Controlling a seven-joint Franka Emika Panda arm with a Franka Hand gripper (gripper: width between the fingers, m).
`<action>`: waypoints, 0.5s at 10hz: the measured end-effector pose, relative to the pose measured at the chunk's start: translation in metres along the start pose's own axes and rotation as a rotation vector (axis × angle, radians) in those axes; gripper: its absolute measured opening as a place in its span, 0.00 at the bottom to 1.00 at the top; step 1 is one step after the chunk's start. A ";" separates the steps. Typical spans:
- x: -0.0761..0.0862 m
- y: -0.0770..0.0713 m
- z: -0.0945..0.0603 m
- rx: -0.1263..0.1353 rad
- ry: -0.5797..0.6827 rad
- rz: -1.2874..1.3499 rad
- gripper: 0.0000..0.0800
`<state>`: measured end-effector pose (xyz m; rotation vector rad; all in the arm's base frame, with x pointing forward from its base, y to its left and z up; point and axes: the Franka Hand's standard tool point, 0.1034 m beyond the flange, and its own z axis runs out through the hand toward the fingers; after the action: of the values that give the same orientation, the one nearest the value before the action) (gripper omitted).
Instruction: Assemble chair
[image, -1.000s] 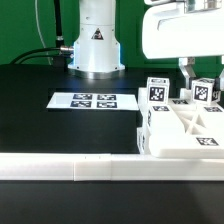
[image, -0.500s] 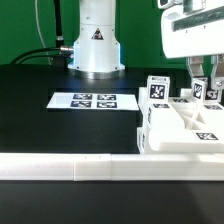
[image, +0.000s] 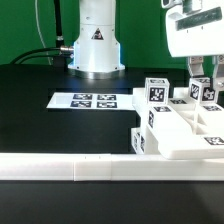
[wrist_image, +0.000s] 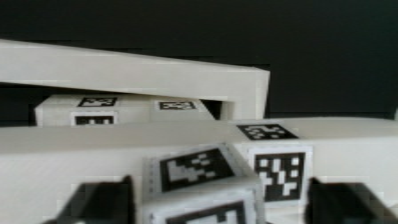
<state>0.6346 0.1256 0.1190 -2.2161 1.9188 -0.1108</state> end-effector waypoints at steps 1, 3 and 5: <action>0.000 -0.001 -0.001 0.000 0.002 -0.076 0.70; 0.000 -0.001 0.000 0.000 0.003 -0.229 0.79; 0.001 -0.001 0.000 -0.001 0.003 -0.370 0.81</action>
Offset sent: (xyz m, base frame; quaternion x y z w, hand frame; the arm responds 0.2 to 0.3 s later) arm 0.0000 0.0000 0.0000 0.0000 0.0000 -0.1296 0.9916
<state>0.6355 0.1250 0.1196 -2.5458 1.4877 -0.1692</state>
